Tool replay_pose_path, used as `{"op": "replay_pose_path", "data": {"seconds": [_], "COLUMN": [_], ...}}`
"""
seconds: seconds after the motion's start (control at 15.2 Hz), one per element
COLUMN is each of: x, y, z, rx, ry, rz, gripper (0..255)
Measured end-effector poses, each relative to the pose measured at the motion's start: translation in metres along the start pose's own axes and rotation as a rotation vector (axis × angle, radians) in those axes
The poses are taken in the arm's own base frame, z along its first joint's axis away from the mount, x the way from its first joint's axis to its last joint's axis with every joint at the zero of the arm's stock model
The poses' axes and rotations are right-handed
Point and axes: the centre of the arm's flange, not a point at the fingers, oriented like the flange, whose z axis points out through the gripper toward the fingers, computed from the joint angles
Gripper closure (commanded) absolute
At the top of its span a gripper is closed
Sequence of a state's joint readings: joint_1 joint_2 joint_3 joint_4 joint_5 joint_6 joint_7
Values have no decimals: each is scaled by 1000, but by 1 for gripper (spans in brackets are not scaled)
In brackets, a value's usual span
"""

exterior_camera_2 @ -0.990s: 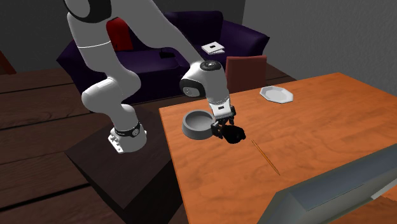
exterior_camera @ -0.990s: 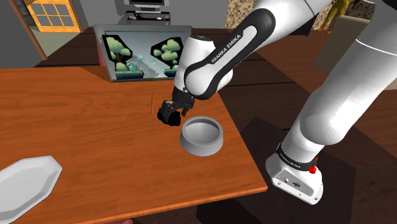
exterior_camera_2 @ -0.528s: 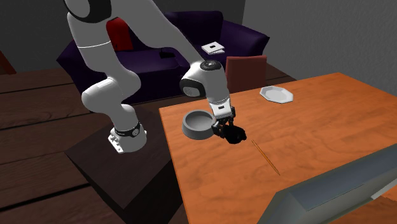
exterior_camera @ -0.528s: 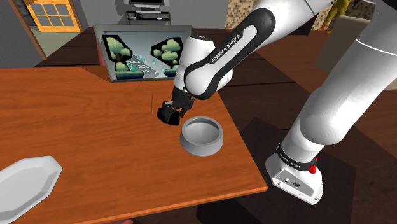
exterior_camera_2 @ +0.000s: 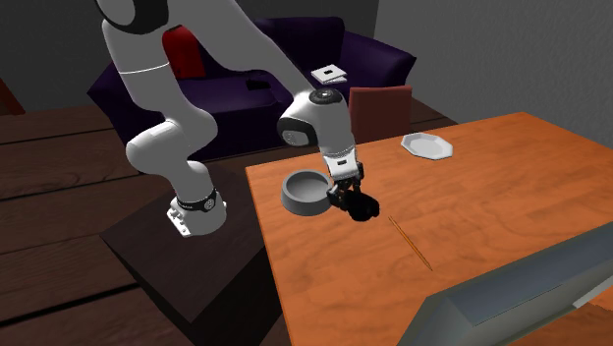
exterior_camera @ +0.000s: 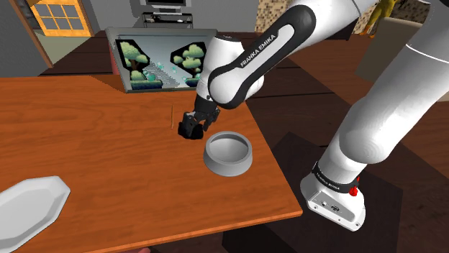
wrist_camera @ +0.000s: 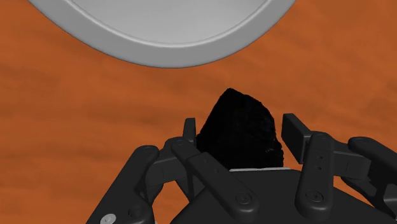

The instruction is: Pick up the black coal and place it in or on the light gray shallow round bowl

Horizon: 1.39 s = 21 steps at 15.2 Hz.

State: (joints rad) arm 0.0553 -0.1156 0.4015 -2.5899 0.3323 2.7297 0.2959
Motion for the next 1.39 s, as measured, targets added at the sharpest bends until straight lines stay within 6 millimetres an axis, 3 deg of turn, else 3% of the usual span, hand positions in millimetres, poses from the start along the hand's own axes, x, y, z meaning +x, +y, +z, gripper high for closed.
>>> {"op": "replay_pose_path", "data": {"seconds": [1.25, 1.39], "x": [17, 11], "y": [-22, -22], "z": [-95, -104], "rx": [0, 0], "ry": [0, -1], "rz": [0, 0], "gripper": [255, 255]}}
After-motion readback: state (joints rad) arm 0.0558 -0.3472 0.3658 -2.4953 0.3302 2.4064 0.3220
